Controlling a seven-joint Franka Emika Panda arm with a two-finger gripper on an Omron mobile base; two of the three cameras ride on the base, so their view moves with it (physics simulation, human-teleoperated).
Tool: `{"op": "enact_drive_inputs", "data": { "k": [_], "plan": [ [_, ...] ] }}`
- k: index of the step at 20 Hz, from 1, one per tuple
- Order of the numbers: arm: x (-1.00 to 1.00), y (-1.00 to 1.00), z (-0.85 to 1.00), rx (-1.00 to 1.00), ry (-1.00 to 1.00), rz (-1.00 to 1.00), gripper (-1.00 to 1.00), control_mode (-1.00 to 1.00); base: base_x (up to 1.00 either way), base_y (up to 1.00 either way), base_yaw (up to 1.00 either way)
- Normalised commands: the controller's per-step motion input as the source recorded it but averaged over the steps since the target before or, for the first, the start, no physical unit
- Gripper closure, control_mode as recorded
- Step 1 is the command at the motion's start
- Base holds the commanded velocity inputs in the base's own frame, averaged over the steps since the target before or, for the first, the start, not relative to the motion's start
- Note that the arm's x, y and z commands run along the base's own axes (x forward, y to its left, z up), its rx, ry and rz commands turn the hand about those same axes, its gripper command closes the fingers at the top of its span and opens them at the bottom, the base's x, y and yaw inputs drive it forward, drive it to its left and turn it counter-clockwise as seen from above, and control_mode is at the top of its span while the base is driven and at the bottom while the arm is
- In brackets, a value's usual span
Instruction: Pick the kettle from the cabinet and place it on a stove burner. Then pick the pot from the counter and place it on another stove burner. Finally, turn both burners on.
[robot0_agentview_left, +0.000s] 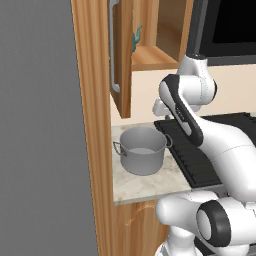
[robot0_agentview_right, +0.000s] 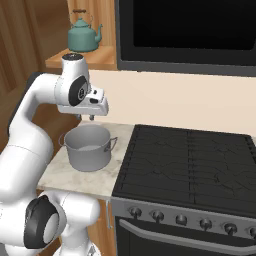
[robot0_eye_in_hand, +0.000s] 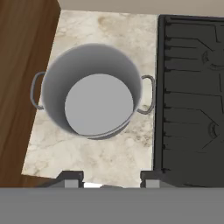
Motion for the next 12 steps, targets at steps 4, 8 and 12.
{"op": "enact_drive_inputs", "data": {
  "k": [4,8,12],
  "plan": [
    [-0.01,0.0,0.0,0.0,-0.02,0.0,-1.0,-1.0,0.0,0.0,0.0],
    [0.0,0.0,0.01,-0.02,-0.09,0.0,-1.0,-1.0,0.0,0.0,0.0],
    [-0.04,0.0,0.05,0.0,-0.09,0.0,-1.0,-1.0,0.0,0.0,0.0]
  ]
}}
